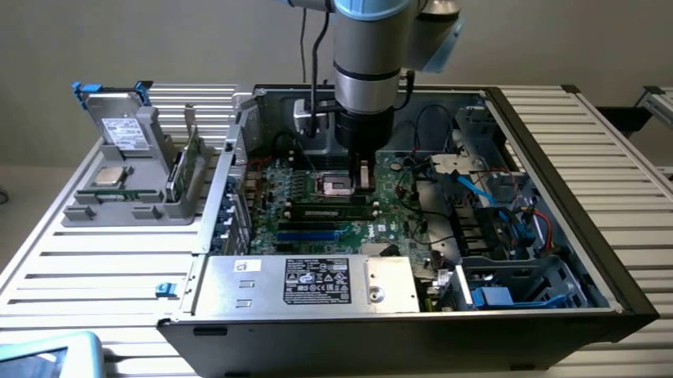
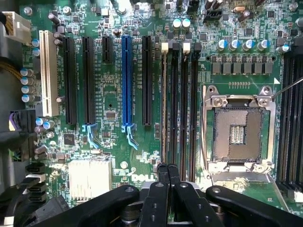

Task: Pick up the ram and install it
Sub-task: 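Press down the ram until it locks into place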

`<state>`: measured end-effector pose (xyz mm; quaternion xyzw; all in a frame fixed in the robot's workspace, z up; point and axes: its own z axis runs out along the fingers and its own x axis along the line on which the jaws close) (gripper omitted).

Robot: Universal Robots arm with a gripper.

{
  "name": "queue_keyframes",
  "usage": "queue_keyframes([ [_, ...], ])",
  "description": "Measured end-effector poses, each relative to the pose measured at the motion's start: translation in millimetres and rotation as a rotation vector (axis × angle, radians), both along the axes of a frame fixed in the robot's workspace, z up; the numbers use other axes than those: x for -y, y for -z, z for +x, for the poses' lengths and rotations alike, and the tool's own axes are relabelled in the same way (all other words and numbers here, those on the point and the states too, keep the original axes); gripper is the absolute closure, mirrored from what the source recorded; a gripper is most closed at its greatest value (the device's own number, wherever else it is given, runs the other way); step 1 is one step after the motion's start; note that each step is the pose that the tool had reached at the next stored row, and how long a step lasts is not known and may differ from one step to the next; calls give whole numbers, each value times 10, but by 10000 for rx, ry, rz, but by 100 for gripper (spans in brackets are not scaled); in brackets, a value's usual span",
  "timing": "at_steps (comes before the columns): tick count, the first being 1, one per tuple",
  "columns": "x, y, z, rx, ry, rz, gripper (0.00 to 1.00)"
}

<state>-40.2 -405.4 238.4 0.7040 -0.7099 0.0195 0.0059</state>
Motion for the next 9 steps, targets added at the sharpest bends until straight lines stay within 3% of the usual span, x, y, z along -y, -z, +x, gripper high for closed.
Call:
queue_keyframes([
  [9, 4, -2, -165, 16, 1, 19, 89],
])
